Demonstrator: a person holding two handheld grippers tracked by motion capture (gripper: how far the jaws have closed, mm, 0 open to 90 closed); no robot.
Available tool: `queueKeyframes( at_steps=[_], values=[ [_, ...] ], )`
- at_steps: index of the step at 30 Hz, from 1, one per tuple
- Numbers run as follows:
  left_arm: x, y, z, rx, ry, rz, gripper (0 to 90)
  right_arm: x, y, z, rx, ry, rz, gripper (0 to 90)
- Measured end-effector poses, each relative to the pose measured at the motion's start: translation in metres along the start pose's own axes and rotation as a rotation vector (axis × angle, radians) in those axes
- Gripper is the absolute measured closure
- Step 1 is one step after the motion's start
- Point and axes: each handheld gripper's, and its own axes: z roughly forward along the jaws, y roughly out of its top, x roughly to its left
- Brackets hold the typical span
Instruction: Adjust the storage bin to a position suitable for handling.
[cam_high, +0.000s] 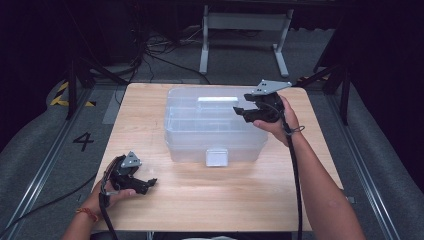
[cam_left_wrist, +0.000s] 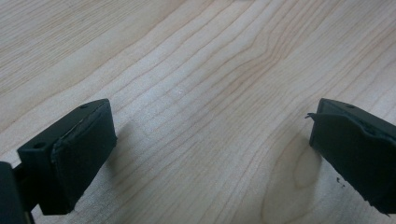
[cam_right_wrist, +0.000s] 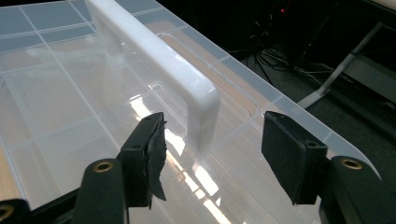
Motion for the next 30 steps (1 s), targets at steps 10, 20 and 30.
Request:
queueKeyframes(
  at_steps=[10, 20, 30],
  values=[
    [0.0, 0.0, 0.0, 0.0, 0.0, 0.0, 0.9, 0.003, 0.006, 0.003, 0.02, -0.015, -0.032, 44.6],
    [0.0, 0.0, 0.0, 0.0, 0.0, 0.0, 0.9, 0.005, 0.014, 0.006, 0.043, -0.019, -0.051, 55.6],
    [-0.001, -0.001, -0.001, -0.015, 0.008, 0.01, 2.4, 0.007, 0.019, 0.016, 0.082, -0.02, -0.071, 68.4]
  ],
)
